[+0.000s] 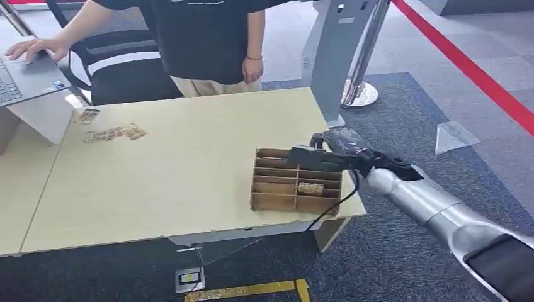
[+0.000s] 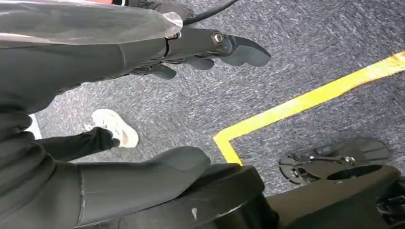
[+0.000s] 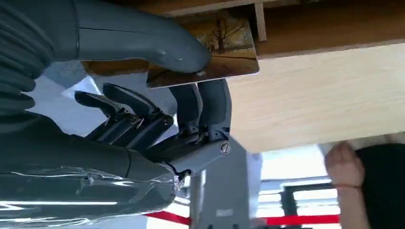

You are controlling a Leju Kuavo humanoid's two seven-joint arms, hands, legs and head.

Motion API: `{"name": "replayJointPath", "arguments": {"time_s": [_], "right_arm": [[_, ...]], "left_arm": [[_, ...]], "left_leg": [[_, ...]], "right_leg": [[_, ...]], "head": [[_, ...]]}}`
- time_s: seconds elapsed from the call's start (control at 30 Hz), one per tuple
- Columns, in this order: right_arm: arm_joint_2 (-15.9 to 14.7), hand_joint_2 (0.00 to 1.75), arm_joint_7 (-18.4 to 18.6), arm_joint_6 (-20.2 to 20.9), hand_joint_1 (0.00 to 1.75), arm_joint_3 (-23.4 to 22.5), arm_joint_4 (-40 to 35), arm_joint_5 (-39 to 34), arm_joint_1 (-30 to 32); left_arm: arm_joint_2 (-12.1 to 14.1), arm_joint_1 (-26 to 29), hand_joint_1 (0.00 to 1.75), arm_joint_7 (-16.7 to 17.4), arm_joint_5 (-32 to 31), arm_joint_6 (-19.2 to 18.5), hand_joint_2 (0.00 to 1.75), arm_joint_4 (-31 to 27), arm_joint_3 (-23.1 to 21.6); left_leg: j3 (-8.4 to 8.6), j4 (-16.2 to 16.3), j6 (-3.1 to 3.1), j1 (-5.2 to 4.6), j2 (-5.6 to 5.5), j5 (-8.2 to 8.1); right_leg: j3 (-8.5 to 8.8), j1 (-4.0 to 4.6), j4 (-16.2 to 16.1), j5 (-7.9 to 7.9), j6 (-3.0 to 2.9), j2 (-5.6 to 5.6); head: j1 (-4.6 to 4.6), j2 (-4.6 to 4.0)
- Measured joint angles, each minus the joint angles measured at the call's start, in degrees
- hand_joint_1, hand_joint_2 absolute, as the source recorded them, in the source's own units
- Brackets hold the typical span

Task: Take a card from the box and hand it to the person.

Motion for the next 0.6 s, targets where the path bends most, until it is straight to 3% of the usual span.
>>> {"name": "replayJointPath", "arguments": {"time_s": [0.2, 0.33, 0.47, 0.6], "right_arm": [[-3.42, 1.75, -2.52, 11.80, 1.75, 0.02, -4.04, -9.89, -5.18], [-6.02, 1.75, -0.28, 19.22, 1.75, 0.57, -6.93, -20.40, -11.28], [-7.85, 1.75, 2.38, 20.47, 1.75, 1.58, -8.72, -27.29, -18.03], [-9.38, 1.75, 4.45, 18.84, 1.75, 3.10, -9.83, -29.44, -23.33]], "left_arm": [[0.13, -0.15, 0.00, 0.00, -0.46, -0.39, 1.75, 0.00, -0.02], [0.24, -0.26, 0.00, -0.37, -0.46, -0.39, 1.75, 0.00, -0.02], [0.31, -0.33, 0.00, -0.81, -0.46, -0.37, 1.75, 0.00, -0.02], [0.31, -0.46, 0.00, -0.81, -0.46, -0.37, 1.75, 0.00, 0.00]], "left_leg": [[0.00, 0.00, 0.00, 0.00, 0.01, 0.00], [-0.03, 0.02, 0.00, -0.05, 0.01, 0.01], [-0.03, 0.01, 0.00, -0.04, 0.00, 0.01], [-0.04, 0.01, 0.00, -0.02, 0.01, 0.01]], "right_leg": [[0.00, 0.00, 0.01, 0.00, 0.00, 0.00], [-0.05, -0.03, 0.04, 0.02, 0.01, 0.01], [-0.05, -0.02, 0.04, 0.02, 0.01, -0.02], [-0.05, -0.01, 0.05, 0.01, 0.00, 0.00]], "head": [[0.00, 0.00], [0.00, 0.00], [-0.02, 0.00], [-0.02, 0.00]]}}
